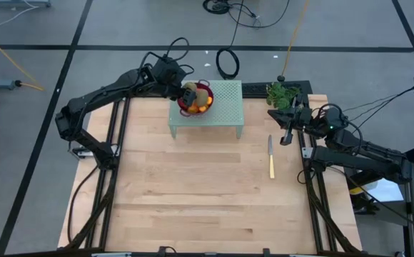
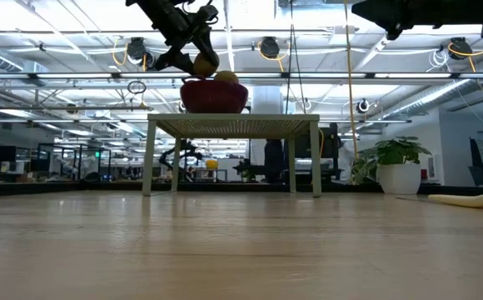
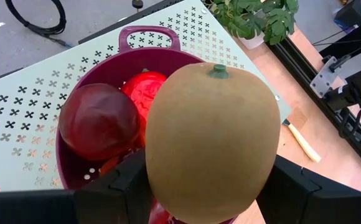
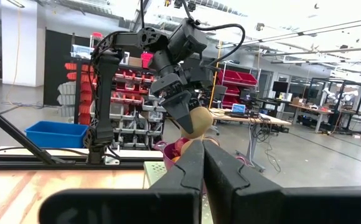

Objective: Pick & Place Fruit
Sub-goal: Put the kiwi into the violet strainer bowl on the shelf

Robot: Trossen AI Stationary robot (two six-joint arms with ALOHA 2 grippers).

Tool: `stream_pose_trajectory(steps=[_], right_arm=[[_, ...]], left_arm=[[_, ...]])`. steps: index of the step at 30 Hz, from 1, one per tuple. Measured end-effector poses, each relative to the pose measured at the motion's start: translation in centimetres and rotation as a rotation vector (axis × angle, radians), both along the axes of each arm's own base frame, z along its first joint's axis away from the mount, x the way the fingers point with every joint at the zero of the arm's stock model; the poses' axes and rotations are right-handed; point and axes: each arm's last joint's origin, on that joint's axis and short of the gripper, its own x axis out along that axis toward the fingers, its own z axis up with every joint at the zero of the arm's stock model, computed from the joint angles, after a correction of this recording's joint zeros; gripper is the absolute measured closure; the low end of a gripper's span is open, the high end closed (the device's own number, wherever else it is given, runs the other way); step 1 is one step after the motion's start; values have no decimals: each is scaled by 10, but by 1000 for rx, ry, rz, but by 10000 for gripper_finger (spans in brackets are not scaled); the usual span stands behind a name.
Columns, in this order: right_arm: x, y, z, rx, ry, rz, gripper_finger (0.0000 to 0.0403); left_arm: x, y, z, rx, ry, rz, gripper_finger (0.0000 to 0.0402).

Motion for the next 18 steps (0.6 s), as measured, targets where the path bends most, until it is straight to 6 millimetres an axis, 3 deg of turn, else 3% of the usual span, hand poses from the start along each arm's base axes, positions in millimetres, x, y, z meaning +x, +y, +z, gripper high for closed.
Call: stream_pose_trajectory(steps=[18], right_arm=[[0, 0, 1, -4, -10, 0, 403]], left_arm=[[0, 0, 0, 20, 6, -8, 106]])
